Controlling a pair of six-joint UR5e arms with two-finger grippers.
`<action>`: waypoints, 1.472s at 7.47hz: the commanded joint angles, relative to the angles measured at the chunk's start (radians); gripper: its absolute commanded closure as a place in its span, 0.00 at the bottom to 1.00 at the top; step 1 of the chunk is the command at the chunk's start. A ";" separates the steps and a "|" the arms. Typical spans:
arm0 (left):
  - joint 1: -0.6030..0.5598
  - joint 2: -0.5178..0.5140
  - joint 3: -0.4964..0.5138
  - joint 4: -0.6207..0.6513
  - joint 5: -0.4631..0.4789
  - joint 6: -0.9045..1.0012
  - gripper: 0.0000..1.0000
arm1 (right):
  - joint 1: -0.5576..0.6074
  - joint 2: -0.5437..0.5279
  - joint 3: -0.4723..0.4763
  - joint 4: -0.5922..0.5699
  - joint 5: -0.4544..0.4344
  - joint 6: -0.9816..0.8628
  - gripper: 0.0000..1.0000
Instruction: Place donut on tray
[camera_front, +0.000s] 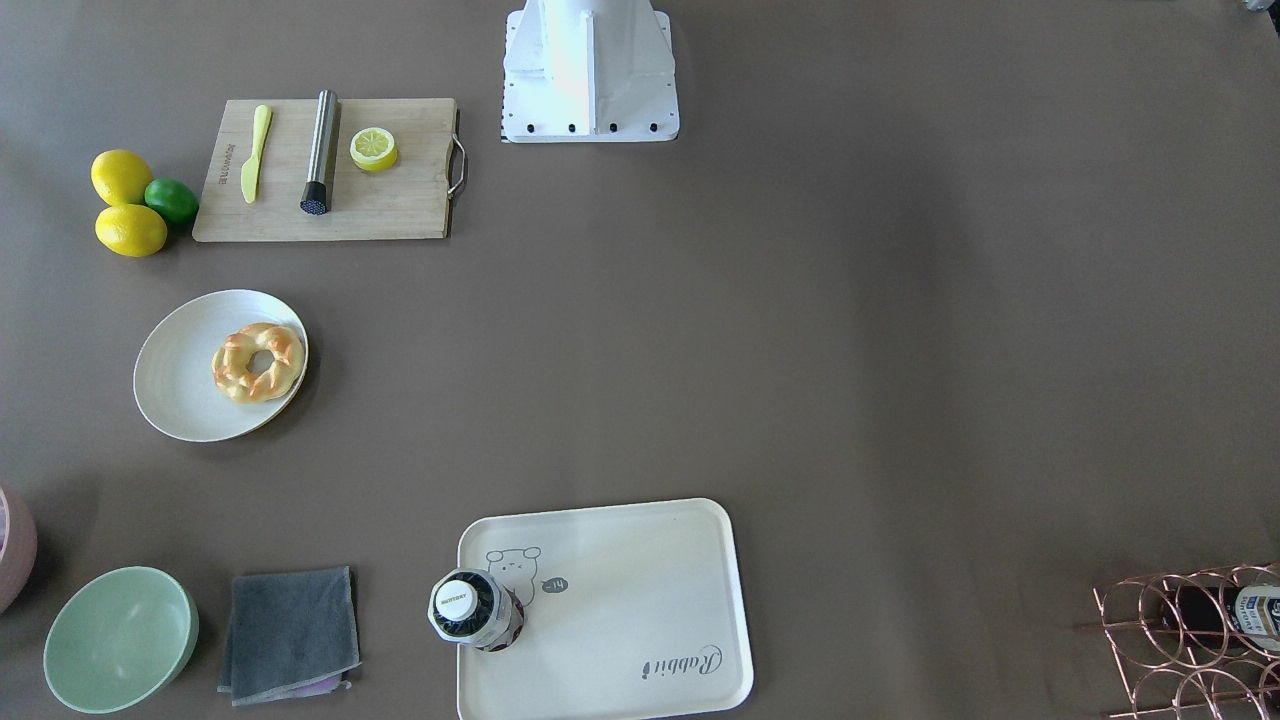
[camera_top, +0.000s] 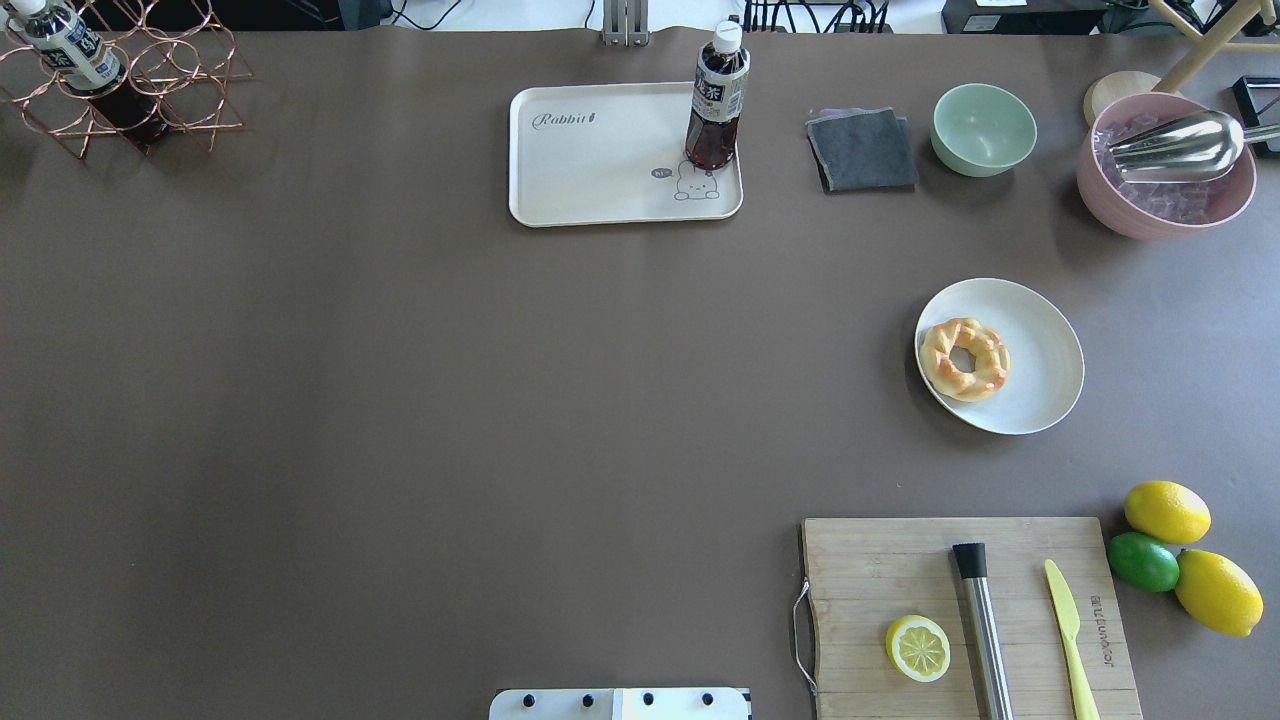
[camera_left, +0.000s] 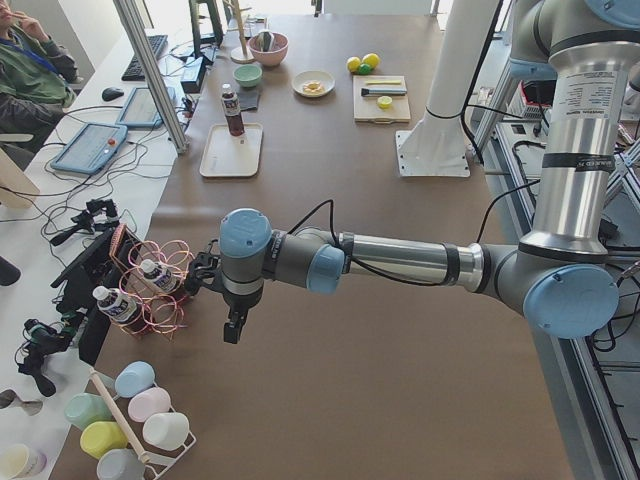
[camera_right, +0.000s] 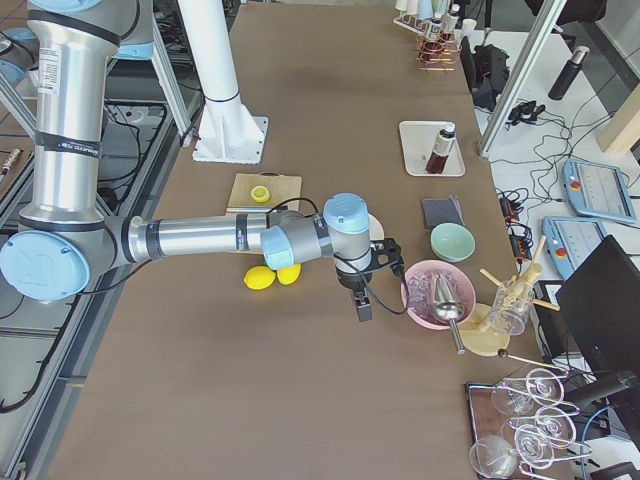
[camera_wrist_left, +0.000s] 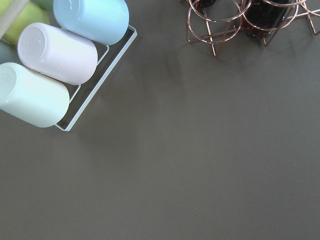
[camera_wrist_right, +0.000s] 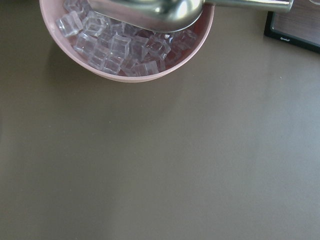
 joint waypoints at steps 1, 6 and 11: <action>0.015 -0.021 -0.009 -0.067 -0.020 -0.104 0.01 | -0.136 0.110 -0.019 0.002 -0.007 0.230 0.00; 0.190 -0.098 -0.017 -0.291 -0.110 -0.521 0.00 | -0.396 0.221 -0.194 0.313 -0.061 0.666 0.00; 0.204 -0.096 -0.067 -0.304 -0.109 -0.587 0.01 | -0.440 0.107 -0.296 0.690 -0.003 0.843 0.17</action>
